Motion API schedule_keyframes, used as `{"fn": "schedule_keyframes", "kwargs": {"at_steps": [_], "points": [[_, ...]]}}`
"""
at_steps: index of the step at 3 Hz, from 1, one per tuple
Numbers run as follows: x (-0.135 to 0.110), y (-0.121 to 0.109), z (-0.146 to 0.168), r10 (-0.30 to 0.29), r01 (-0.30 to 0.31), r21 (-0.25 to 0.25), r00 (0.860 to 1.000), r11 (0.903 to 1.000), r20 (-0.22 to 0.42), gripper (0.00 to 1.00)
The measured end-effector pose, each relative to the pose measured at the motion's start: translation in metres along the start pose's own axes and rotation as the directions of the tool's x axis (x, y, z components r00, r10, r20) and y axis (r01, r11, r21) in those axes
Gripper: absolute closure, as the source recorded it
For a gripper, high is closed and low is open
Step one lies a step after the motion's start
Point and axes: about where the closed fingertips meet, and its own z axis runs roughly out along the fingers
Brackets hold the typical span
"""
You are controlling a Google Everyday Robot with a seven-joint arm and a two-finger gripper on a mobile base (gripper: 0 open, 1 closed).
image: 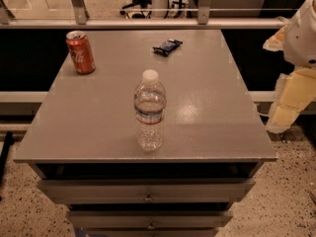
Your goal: Pick water bottle
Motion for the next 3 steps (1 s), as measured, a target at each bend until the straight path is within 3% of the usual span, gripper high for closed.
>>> {"fn": "schedule_keyframes", "kwargs": {"at_steps": [1,2,3], "points": [[0.000,0.000,0.000,0.000,0.000,0.000,1.000,1.0000,0.000,0.00],[0.002,-0.005,0.005,0.039,-0.038,-0.010,0.998,0.9992,0.052,0.00],[-0.005,-0.009,0.024,0.136,-0.129,-0.050,0.970,0.9904,0.201,0.00]]}}
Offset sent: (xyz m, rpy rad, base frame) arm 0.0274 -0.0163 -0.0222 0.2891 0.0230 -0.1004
